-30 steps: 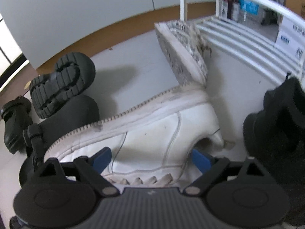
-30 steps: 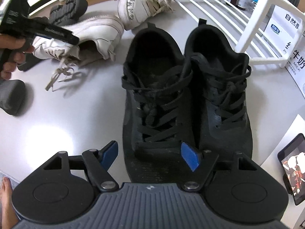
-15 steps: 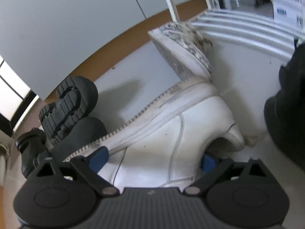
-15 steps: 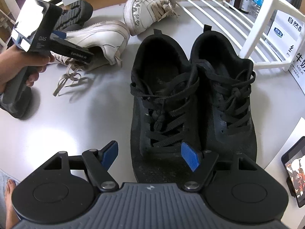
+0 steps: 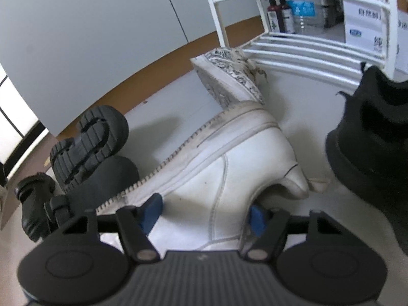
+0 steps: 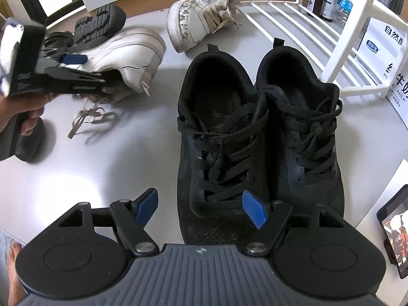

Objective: Organize scattered shoes
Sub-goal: 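Grasp and lift the plain white sneaker with the left tool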

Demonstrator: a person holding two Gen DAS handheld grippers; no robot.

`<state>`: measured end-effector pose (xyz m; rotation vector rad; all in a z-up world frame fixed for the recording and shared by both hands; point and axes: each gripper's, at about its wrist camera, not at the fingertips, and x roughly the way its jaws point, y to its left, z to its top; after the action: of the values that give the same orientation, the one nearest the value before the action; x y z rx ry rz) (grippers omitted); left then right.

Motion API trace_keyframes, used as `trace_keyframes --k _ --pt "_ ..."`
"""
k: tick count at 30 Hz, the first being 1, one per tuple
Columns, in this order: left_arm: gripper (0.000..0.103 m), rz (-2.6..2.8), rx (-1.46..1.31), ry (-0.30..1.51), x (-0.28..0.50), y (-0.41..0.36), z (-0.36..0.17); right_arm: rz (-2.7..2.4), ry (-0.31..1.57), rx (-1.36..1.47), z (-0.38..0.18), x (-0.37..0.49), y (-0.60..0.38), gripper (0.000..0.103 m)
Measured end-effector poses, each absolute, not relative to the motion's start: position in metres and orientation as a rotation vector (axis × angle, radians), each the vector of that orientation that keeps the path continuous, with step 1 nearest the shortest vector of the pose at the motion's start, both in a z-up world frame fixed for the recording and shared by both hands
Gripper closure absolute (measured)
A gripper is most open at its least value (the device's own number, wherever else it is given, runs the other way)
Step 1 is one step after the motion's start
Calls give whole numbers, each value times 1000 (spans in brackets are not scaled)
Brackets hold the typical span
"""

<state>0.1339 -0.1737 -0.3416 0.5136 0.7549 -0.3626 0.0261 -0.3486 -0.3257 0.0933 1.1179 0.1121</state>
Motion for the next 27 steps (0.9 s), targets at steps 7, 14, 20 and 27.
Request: trace_keyframes --k 7,14,20,27 --pt "32 -395 496 791 113 -174 -335 136 1097 100 -319 25 -344 26" --pt "32 -428 461 843 86 -174 -324 164 1086 118 -314 27 -339 26" --pt "32 -449 452 895 65 -177 -315 185 1088 116 -314 26 -335 26" --pt "32 -464 432 958 39 -179 -307 202 1097 117 -316 23 -333 26"
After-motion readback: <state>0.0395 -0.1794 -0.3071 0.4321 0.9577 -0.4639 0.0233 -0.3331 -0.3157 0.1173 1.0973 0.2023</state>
